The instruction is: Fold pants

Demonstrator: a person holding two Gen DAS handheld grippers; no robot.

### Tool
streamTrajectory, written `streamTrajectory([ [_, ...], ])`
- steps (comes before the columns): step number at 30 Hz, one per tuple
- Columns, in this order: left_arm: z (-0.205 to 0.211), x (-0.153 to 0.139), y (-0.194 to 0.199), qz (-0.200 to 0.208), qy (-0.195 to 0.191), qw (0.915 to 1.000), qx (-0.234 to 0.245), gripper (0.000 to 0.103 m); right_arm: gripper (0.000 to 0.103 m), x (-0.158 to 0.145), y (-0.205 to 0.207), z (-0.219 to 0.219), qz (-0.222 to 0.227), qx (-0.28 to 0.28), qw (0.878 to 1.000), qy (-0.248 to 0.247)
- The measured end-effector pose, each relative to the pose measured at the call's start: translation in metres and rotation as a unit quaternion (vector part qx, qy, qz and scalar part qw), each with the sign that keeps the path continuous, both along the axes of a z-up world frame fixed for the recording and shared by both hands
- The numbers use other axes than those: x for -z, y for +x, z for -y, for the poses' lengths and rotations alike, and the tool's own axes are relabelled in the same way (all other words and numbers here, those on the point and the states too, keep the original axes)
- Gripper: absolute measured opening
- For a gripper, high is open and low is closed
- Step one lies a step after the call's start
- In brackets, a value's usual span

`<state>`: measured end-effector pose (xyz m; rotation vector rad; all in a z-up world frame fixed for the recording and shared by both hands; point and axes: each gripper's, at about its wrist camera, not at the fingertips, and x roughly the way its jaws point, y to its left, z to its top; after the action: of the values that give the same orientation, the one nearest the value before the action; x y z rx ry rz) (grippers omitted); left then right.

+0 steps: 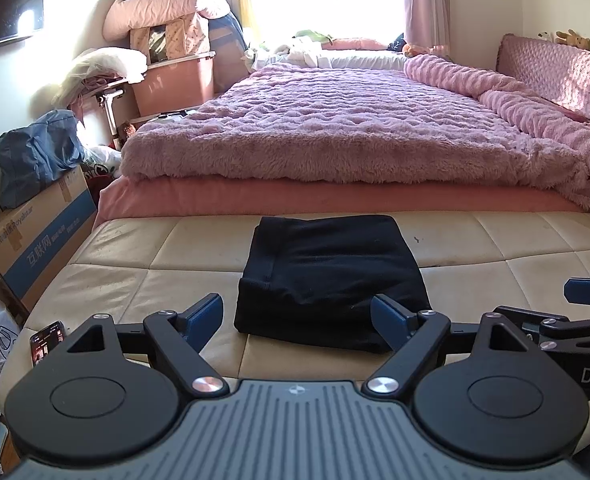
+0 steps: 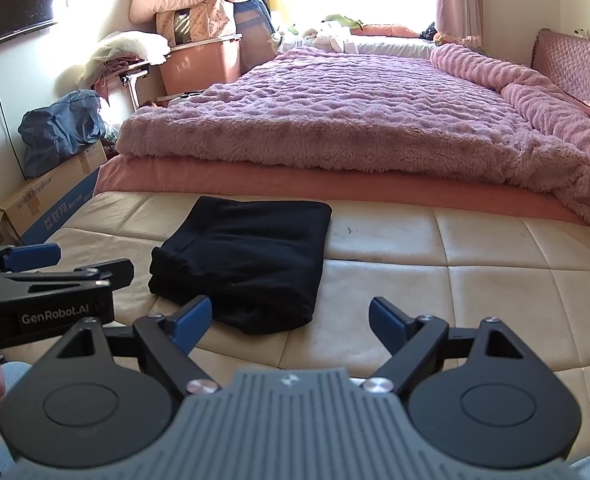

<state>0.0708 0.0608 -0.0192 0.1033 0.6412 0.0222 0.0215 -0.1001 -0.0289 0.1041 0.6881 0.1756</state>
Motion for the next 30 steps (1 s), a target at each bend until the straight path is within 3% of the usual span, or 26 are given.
streamTrajectory([
  [30,0.0016,0.0032,0.0014,-0.005,-0.002,1.0,-0.001,0.098,0.082,0.0021,0.0052,-0.0025,-0.015,-0.002,1.0,0.002],
])
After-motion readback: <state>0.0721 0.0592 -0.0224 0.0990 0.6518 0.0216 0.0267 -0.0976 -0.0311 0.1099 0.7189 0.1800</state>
